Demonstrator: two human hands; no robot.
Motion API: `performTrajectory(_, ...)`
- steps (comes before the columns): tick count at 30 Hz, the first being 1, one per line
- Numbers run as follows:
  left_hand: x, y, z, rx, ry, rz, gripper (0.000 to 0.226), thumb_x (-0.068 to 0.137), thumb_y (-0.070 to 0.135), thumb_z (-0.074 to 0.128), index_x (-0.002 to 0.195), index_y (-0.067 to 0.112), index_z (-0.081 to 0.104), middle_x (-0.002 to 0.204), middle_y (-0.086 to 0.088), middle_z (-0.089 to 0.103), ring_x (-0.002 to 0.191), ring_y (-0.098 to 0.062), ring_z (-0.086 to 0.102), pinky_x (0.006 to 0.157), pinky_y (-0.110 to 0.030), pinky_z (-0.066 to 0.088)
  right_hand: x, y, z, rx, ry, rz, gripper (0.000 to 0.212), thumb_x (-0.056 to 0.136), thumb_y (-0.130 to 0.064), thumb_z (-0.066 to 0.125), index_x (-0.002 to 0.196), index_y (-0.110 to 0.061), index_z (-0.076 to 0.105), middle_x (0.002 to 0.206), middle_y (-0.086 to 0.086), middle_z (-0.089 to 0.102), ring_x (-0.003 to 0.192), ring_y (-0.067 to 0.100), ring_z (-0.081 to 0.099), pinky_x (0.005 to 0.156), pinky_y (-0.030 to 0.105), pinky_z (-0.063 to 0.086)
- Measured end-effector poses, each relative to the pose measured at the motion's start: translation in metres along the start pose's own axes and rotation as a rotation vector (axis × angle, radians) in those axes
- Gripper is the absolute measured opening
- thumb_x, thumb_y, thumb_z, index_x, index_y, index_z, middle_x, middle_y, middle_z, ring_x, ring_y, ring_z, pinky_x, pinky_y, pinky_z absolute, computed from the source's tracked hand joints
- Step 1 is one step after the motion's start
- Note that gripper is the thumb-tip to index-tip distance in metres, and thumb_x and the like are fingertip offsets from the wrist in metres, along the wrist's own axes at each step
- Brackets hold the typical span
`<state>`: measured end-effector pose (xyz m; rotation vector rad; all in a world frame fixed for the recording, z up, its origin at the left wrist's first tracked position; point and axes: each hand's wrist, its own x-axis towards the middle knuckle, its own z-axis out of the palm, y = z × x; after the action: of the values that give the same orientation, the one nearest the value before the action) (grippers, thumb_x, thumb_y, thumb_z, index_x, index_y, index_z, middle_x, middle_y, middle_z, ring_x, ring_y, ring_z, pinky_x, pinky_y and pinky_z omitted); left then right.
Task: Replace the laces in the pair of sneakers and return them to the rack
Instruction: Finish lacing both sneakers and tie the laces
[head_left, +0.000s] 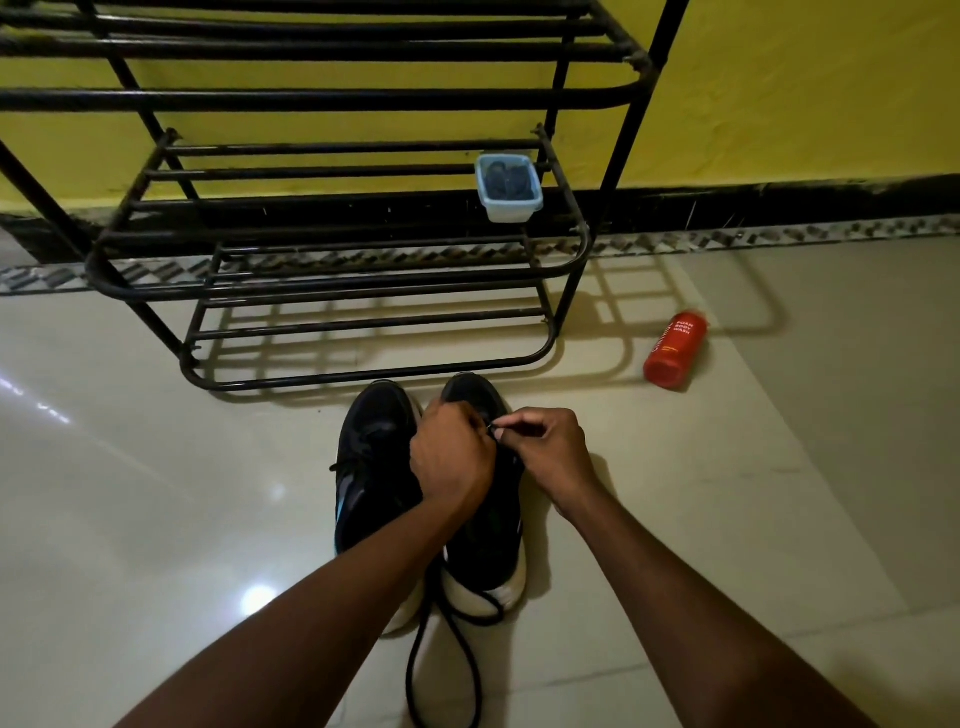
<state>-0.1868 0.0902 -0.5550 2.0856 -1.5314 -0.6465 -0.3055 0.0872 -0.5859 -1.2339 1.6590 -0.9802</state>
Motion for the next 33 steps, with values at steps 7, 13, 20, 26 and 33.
performTrajectory(7,0.004,0.005,-0.005,-0.028,-0.036,-0.059,0.01,0.09,0.021,0.067,0.094,0.023,0.077,0.096,-0.008,0.072,0.088,-0.03,0.07,0.066,-0.031,0.05,-0.006,-0.007,0.004,-0.151,0.073,-0.117,0.013,0.084,-0.009,0.076,0.095,-0.012,0.081,0.089,-0.001,0.077,0.077,-0.004,0.066,0.073,0.001,0.045)
performTrajectory(13,0.008,0.0,-0.006,-0.096,-0.086,-0.122,0.008,0.089,0.023,0.069,0.09,0.026,0.076,0.095,-0.006,0.075,0.092,-0.028,0.071,0.069,-0.027,0.047,-0.01,-0.017,0.006,-0.223,0.166,-0.182,0.023,0.082,-0.007,0.065,0.097,-0.015,0.08,0.086,-0.002,0.077,0.075,0.005,0.07,0.073,0.015,0.056)
performTrajectory(20,0.011,-0.005,-0.008,-0.142,-0.138,-0.121,0.007,0.084,0.02,0.071,0.082,0.024,0.076,0.09,-0.006,0.075,0.091,-0.027,0.071,0.074,-0.03,0.051,-0.02,-0.021,0.006,-0.171,0.15,-0.123,0.029,0.074,-0.007,0.077,0.1,-0.019,0.072,0.067,-0.01,0.071,0.066,0.005,0.069,0.079,0.034,0.06)
performTrajectory(26,0.01,-0.005,-0.008,-0.117,-0.159,-0.115,0.012,0.087,0.02,0.069,0.08,0.029,0.07,0.095,-0.006,0.074,0.093,-0.029,0.07,0.071,-0.029,0.049,-0.024,-0.022,0.004,-0.172,0.127,-0.126,0.032,0.074,-0.007,0.08,0.102,-0.018,0.07,0.075,-0.009,0.074,0.066,0.002,0.07,0.075,0.031,0.061)
performTrajectory(33,0.018,-0.004,-0.008,-0.175,-0.184,-0.199,0.014,0.087,0.017,0.07,0.078,0.027,0.073,0.092,-0.003,0.074,0.089,-0.024,0.069,0.069,-0.028,0.048,-0.031,-0.018,0.008,-0.187,0.132,-0.162,0.049,0.072,-0.008,0.081,0.111,-0.027,0.058,0.086,-0.01,0.075,0.079,0.002,0.07,0.075,0.022,0.06)
